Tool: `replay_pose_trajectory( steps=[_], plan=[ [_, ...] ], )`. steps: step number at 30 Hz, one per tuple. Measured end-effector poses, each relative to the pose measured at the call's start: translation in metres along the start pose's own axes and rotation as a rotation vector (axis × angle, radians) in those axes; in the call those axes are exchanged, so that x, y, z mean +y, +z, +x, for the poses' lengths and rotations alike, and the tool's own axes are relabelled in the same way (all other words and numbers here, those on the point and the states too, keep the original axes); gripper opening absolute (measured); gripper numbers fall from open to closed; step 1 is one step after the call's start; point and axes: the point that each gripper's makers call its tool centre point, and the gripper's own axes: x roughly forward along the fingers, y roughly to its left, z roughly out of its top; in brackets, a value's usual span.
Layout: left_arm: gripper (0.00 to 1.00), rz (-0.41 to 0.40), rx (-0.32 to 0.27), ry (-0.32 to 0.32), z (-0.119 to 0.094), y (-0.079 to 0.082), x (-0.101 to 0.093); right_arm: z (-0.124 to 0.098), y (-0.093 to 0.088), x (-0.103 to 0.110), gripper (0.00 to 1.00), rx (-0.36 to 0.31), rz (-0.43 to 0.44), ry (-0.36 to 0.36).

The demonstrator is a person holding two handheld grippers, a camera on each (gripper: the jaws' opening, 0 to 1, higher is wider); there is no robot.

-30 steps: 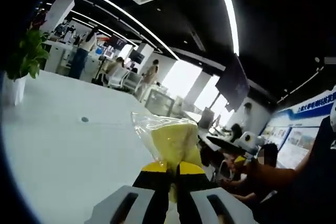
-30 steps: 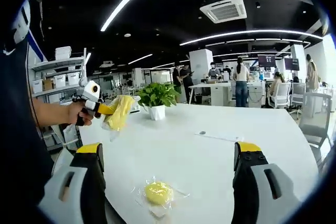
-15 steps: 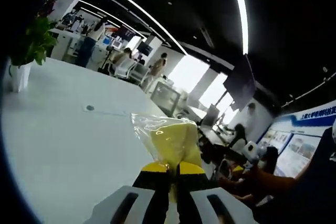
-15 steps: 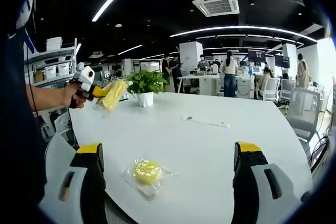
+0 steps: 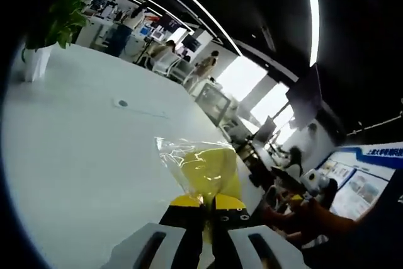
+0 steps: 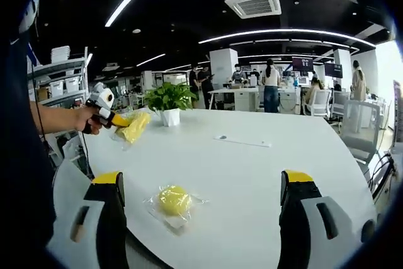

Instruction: Compare the silicone blocks by pressing each to a similar depth, holding the contact briefly, and releasing to observe deformation and rebound differences across the visible hardness samples.

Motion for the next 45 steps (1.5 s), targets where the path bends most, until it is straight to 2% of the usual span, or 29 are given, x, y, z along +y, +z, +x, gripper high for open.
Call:
replay_pose_trajectory(
  steps=[14, 27, 33, 41, 45],
  plan=[
    [0.01, -0.054, 0.086, 0.046, 0.014, -0.028, 0.033, -0.007, -0.024, -0.001, 0.97, 0.046, -0.045, -0.001],
    [0.01, -0.106, 0.144, 0.070, 0.024, -0.048, 0.058, -0.005, -0.040, 0.001, 0.97, 0.070, -0.025, 0.008],
    [0.01, -0.151, 0.158, 0.071, 0.030, -0.062, 0.069, -0.002, -0.045, 0.001, 0.97, 0.079, -0.012, 0.008],
    [0.01, -0.188, 0.232, 0.111, 0.035, -0.091, 0.087, 0.001, -0.051, 0.003, 0.97, 0.098, 0.002, 0.023],
    [0.01, -0.206, 0.247, 0.112, 0.038, -0.098, 0.093, 0.003, -0.056, 0.007, 0.97, 0.112, 0.002, 0.031]
  ],
)
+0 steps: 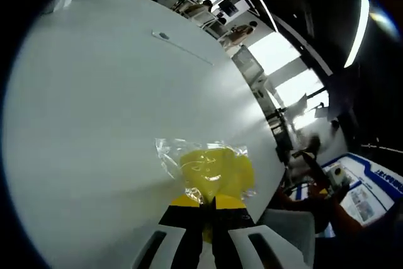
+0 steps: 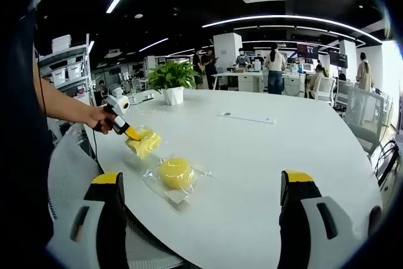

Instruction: Compare the silicone blocks by pressing each to a similar depth, holding the contact briefly, and releasing to observe deformation and rebound differences across the visible hardness samples.

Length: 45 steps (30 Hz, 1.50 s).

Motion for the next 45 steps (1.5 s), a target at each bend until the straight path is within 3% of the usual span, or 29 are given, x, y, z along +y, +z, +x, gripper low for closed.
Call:
replay_pose_trajectory(
  steps=[12, 15, 17, 18, 21, 23, 26, 31, 35, 45],
  plan=[
    [0.01, -0.002, 0.034, 0.031, 0.008, -0.002, 0.021, -0.001, -0.006, 0.001, 0.97, 0.011, 0.011, -0.002],
    [0.02, 0.039, 0.102, 0.114, 0.010, -0.015, 0.037, -0.001, -0.008, 0.001, 0.97, 0.012, 0.015, -0.007],
    [0.02, 0.009, 0.078, 0.085, 0.012, -0.013, 0.035, -0.002, -0.009, 0.000, 0.97, 0.011, 0.019, -0.010],
    [0.02, 0.011, 0.077, 0.104, 0.012, -0.015, 0.040, -0.003, -0.009, 0.001, 0.97, 0.009, 0.022, -0.012],
    [0.03, 0.068, 0.056, 0.103, 0.012, -0.015, 0.043, -0.004, -0.012, 0.000, 0.97, 0.014, 0.027, -0.011],
    [0.03, 0.083, 0.058, 0.113, 0.012, -0.015, 0.043, -0.004, -0.013, 0.000, 0.97, 0.018, 0.029, -0.011],
    [0.03, 0.186, 0.077, 0.154, 0.013, -0.014, 0.045, -0.003, -0.013, 0.000, 0.97, 0.012, 0.033, -0.013],
    [0.03, 0.175, 0.086, 0.158, 0.014, -0.015, 0.046, -0.002, -0.012, 0.001, 0.97, 0.002, 0.040, -0.011],
    [0.03, 0.253, 0.095, 0.188, 0.015, -0.016, 0.044, -0.001, -0.013, 0.002, 0.97, 0.002, 0.043, -0.007],
    [0.05, 0.249, 0.063, 0.177, 0.014, -0.014, 0.048, 0.001, -0.010, 0.005, 0.97, -0.011, 0.048, -0.001]
  ],
)
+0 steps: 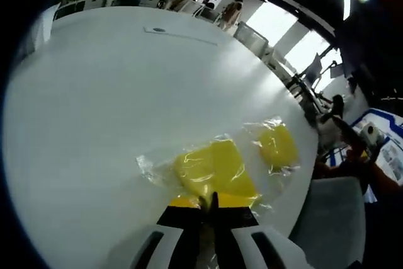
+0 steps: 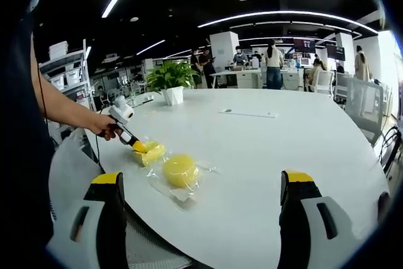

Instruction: Compare the silicone blocks by pressing each to a similar depth, holding the contact briefly, and releasing to observe deformation and rebound differences across the visible hardness samples.

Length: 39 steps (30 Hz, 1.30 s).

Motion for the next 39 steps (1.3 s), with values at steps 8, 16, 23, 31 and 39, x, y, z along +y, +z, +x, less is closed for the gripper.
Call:
replay_pose_trajectory(
  steps=[8, 16, 23, 31, 39],
  plan=[
    [0.18, -0.086, -0.121, 0.010, -0.003, 0.003, 0.008, -0.003, -0.002, 0.001, 0.97, -0.003, 0.005, -0.003],
    [0.61, -0.010, -0.313, 0.035, -0.029, 0.014, 0.014, -0.005, -0.002, -0.001, 0.97, -0.006, 0.010, -0.006],
    [0.79, 0.272, -0.392, 0.098, -0.065, 0.023, 0.009, -0.005, 0.000, -0.005, 0.97, -0.004, 0.006, -0.005],
    [0.95, 0.302, -0.489, 0.153, -0.115, 0.016, 0.003, 0.000, 0.003, -0.013, 0.97, 0.005, -0.003, -0.015],
    [1.00, 0.278, -0.515, 0.208, -0.147, 0.001, 0.023, -0.004, -0.003, -0.025, 0.97, 0.015, -0.007, -0.018]
  ],
)
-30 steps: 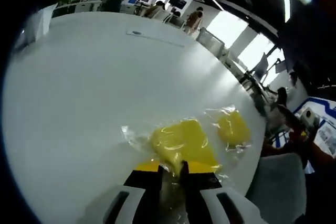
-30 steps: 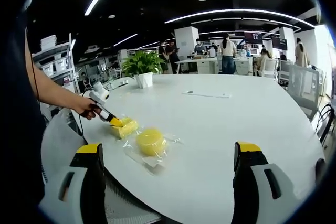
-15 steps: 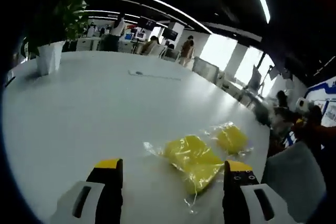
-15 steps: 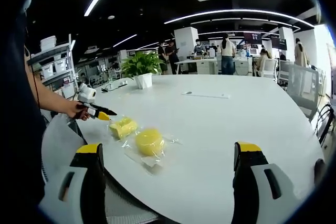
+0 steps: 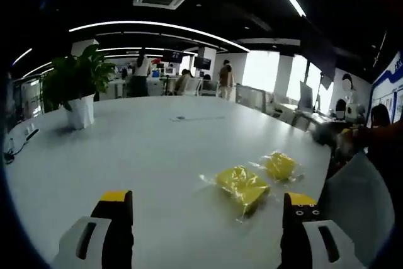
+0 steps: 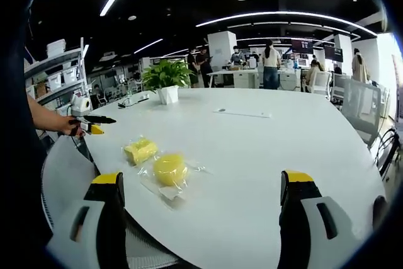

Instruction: Compare the silicone blocks by pressing each to a similar depth, holding the contact briefly, and releasing to observe deformation and rebound differences across the visible hardness samples.

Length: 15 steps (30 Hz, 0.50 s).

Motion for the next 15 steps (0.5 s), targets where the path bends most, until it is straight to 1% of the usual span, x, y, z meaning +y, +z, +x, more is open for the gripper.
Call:
replay_pose_trajectory(
  steps=[1, 2, 3, 4, 7, 9, 15],
  plan=[
    [1.00, -0.035, -0.010, 0.004, -0.004, 0.001, 0.002, -0.002, 0.001, -0.001, 0.97, -0.001, -0.002, 0.002],
    [1.00, -0.047, -0.030, 0.013, -0.007, 0.004, 0.003, -0.004, 0.001, -0.002, 0.97, 0.001, -0.001, 0.002],
    [1.00, -0.038, -0.049, 0.026, -0.012, 0.008, 0.004, -0.005, 0.001, -0.004, 0.97, 0.002, 0.004, 0.000],
    [1.00, -0.022, -0.053, 0.039, -0.015, 0.009, 0.005, -0.006, 0.002, -0.006, 0.97, -0.002, 0.008, -0.005],
    [1.00, -0.024, -0.046, 0.054, -0.022, 0.008, 0.003, -0.006, -0.001, -0.012, 0.97, -0.003, 0.023, -0.017],
    [1.00, -0.001, -0.039, 0.071, -0.028, 0.008, 0.004, -0.005, -0.001, -0.013, 0.97, -0.003, 0.019, -0.020],
    [1.00, -0.014, -0.046, 0.093, -0.031, 0.010, 0.004, -0.003, -0.005, -0.013, 0.97, 0.022, 0.001, -0.003]
  ],
)
